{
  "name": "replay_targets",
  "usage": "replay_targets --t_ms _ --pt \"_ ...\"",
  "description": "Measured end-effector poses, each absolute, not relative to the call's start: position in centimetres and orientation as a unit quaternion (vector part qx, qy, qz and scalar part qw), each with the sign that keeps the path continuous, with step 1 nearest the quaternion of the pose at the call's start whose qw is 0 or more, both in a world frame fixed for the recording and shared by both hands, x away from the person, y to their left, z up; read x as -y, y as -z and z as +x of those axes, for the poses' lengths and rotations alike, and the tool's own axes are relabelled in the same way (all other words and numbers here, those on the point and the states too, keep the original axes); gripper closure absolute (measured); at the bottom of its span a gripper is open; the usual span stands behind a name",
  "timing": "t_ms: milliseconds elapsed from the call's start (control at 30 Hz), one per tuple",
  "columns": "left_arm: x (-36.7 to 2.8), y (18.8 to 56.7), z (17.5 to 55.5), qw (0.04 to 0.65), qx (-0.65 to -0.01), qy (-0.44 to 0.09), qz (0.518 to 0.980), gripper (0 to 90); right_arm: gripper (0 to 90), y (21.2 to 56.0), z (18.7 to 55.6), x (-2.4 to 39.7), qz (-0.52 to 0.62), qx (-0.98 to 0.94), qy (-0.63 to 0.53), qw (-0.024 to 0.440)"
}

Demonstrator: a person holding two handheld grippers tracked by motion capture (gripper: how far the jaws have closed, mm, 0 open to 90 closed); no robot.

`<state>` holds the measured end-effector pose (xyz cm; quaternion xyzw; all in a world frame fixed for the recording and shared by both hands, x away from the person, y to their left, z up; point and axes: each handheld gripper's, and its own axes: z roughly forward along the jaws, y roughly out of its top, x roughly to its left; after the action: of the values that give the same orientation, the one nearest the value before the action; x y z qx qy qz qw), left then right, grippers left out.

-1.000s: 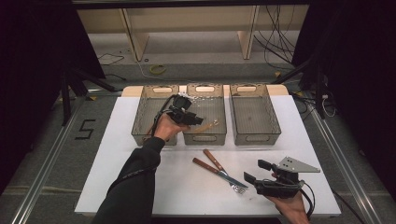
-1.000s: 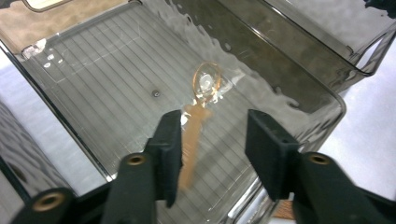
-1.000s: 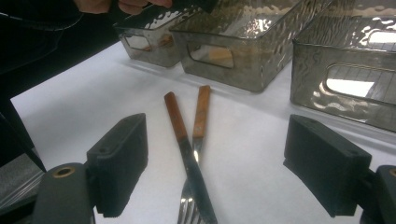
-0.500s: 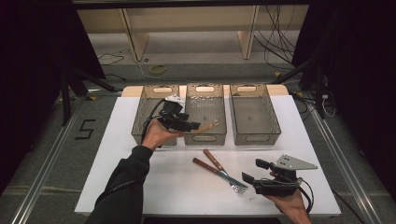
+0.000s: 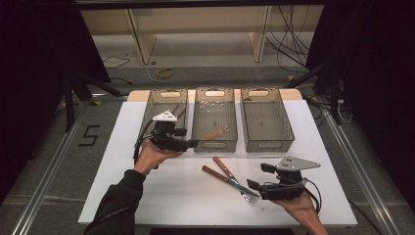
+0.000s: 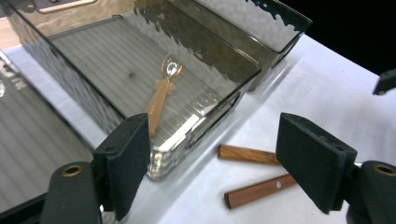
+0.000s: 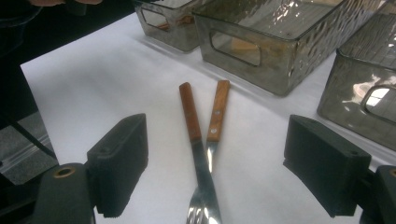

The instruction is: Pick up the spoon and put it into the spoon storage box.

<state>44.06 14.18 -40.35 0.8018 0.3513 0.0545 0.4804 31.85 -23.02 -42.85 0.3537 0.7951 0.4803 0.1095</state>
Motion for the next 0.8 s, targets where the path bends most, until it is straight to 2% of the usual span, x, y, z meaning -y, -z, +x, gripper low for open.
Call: replay_targets --t_ms 800 --pt "-16.4 42.4 39.3 0.516 -0.340 -0.064 0.784 22.6 24.4 42.0 35.4 19.3 0.316 -0.851 -0.411 0.084"
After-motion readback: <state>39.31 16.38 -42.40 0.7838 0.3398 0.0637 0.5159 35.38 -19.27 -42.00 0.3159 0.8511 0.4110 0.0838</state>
